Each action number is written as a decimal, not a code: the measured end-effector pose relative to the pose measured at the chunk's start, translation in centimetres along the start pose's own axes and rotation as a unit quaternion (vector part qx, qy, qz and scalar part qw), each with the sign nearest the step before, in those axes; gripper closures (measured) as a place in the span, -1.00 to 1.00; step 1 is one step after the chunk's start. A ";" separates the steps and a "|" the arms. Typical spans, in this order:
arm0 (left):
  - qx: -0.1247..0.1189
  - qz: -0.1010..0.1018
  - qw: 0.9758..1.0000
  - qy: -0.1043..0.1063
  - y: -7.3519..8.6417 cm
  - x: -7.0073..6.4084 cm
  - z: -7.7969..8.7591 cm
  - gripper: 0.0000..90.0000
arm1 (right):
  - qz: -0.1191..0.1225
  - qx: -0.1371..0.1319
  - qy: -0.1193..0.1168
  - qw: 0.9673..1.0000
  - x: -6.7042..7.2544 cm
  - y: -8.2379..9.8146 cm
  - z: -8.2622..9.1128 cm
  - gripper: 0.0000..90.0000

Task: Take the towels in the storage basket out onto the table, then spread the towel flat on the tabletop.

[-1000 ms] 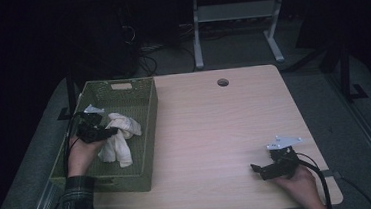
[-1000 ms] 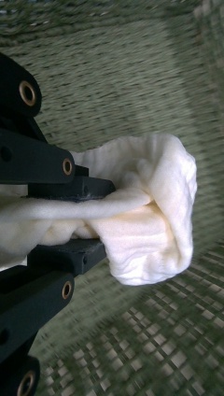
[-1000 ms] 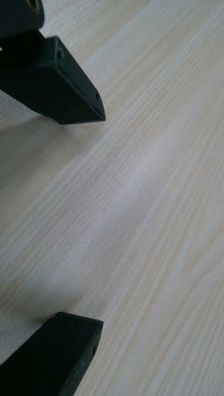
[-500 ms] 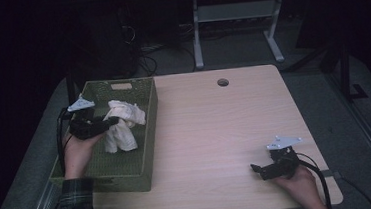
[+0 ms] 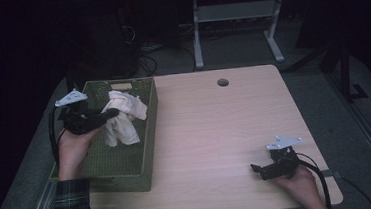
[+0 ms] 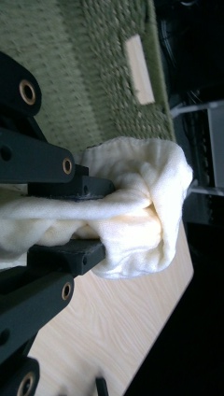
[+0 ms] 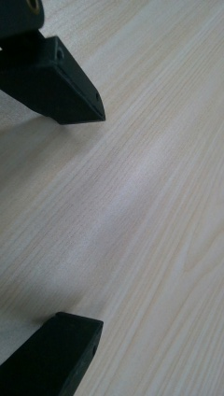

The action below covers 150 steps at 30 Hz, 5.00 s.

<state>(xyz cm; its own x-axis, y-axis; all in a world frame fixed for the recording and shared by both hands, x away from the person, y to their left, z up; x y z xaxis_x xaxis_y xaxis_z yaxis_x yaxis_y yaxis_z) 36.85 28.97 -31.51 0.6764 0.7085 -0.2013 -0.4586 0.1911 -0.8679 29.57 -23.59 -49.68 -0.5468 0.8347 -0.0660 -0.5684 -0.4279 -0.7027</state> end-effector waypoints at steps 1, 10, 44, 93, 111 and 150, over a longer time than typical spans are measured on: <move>-0.001 -0.004 1.000 0.002 -0.2 -0.3 0.0 0.61 | 0.000 0.000 0.000 1.000 0.0 0.0 0.0 -0.96; -0.009 -0.024 0.999 0.026 -1.9 -2.9 -0.8 0.61 | 0.000 0.000 0.000 1.000 0.0 0.0 0.0 -0.96; 0.019 -0.071 0.987 0.143 -2.3 -13.8 -10.2 0.61 | -0.001 0.000 0.000 1.000 0.0 0.0 0.0 -0.96; 0.149 -0.130 0.969 0.146 8.8 -16.9 -23.2 0.00 | -0.002 0.003 -0.002 1.000 0.0 0.0 0.0 -0.96; 0.127 -0.125 0.977 0.116 8.5 -16.2 -18.7 -0.26 | 0.005 0.004 -0.006 1.000 0.0 0.0 0.2 -0.82; 0.142 -0.119 0.978 0.096 9.7 -16.0 -17.7 0.90 | 0.046 -0.043 -0.029 0.998 1.8 -5.6 0.0 0.94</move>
<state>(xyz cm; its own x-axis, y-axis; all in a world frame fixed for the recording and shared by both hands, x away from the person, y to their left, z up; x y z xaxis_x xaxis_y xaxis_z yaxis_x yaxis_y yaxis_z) 31.79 7.51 -44.75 0.8671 0.4849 -0.1140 -0.3977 0.5363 -0.7445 31.80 -19.72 -45.82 -0.6305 0.7705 -0.0939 -0.4606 -0.4687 -0.7538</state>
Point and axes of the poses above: each handheld gripper's, and its own axes: z roughly backward along the jaws, y roughly out of its underside, x roughly to its left, the point moved 2 cm from there along -z, roughly forward along the jaws, and after that the axes turned 8 degrees about y, right-handed, at the moved point
